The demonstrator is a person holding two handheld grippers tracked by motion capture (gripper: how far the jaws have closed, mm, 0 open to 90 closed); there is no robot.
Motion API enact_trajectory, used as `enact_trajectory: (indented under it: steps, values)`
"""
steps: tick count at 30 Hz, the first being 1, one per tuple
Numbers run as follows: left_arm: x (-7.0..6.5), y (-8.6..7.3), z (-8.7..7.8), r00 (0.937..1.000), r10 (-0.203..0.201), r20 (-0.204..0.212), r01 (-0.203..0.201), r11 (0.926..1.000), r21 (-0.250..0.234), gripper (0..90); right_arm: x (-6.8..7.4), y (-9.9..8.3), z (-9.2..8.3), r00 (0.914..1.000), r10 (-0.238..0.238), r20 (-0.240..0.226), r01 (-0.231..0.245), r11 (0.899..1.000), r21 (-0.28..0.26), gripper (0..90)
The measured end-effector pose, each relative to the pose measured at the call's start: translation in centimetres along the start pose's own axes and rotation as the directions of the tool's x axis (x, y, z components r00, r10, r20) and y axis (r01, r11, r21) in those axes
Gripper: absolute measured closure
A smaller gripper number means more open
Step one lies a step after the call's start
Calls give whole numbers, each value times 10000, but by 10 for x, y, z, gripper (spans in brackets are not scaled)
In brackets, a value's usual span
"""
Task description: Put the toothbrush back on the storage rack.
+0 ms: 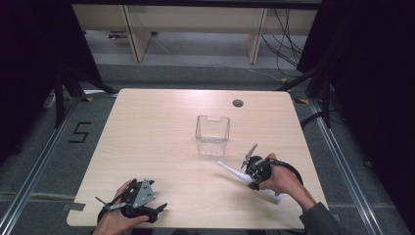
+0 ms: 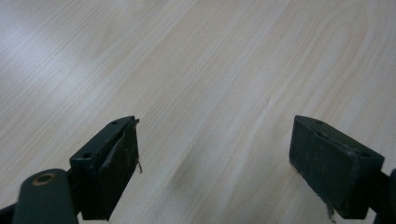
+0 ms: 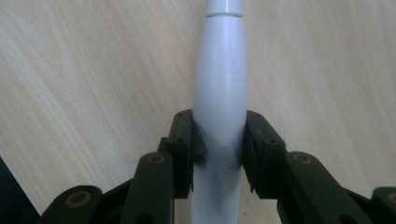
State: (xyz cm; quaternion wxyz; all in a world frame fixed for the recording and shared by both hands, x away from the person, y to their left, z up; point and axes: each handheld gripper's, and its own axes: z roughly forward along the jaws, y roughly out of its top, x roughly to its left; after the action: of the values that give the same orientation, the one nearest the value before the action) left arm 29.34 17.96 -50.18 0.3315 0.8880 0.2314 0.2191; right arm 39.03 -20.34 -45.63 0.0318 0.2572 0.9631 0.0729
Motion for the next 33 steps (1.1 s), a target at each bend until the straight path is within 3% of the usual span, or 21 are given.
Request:
enact_trajectory:
  steps: [4, 6, 7, 9, 14, 18, 19, 21, 23, 25, 27, 28, 29, 31, 32, 33]
  values:
    - [1, 0, 0, 9999, 81, -120, -80, 9999, 71, 154, -2, -3, -11, 9996, 45, 261, -38, 9996, -295, 670]
    - [1, 0, 0, 9999, 35, -139, -37, 9999, -132, 153, -4, -5, -22, 9969, 328, 718, -260, 9953, -928, 670]
    - [2, 0, -1, 9999, 40, -125, -41, 10000, -59, 154, -8, -6, -31, 9977, 285, 619, -195, 9897, -1418, 671]
    - [2, 0, -1, 9999, 53, -130, -53, 10000, -8, 153, -11, -6, -40, 9971, 305, 694, -170, 9822, -1872, 670]
    - [2, 0, -1, 9998, 57, -209, -58, 10000, -26, 153, -17, -5, -52, 9952, 657, 722, -436, 9610, -2732, 670]
    - [2, 0, -1, 9998, 59, -200, -59, 10000, -25, 154, -20, -4, -54, 9938, 866, 701, -609, 9491, -3089, 670]
    - [2, 0, -1, 9998, 66, -208, -67, 10000, -18, 154, -23, -4, -54, 9960, 559, 695, -302, 9444, -3275, 670]
    - [2, 0, -1, 9997, 69, -224, -69, 10000, -15, 154, -20, -3, -56, 9918, 1084, 670, -804, 9402, -3309, 670]
    - [2, 0, -1, 9998, 51, -203, -52, 10000, -31, 153, -23, -3, -56, 9931, 929, 718, -603, 9286, -3662, 670]
    - [2, 0, -1, 9997, 70, -227, -71, 10000, -18, 153, -24, -2, -59, 9895, 1273, 690, -905, 9156, -3919, 670]
    - [2, 0, -1, 9997, 63, -227, -64, 10000, -35, 154, -28, -2, -60, 9866, 1404, 834, -902, 8942, -4385, 670]
    - [2, 0, -2, 9999, 51, -116, -51, 10000, -4, 153, -30, -2, -61, 9867, 1447, 743, -967, 8890, -4476, 670]
    - [3, 0, -2, 9998, 122, -145, -121, 9999, 46, 154, -31, -1, -61, 9834, 1715, 587, -1236, 8712, -4751, 670]
    - [3, 0, -2, 9999, 70, -144, -70, 10000, -2, 153, -34, 0, -62, 9804, 1888, 559, -1345, 8495, -5101, 670]
    - [3, 0, -2, 9998, 113, -144, -113, 9999, 39, 154, -38, 3, -62, 9835, 1694, 629, -1046, 8175, -5664, 670]
    - [3, 0, -2, 9998, 121, -144, -120, 9999, 39, 154, -38, 3, -62, 9835, 1694, 629, -1046, 8175, -5664, 670]
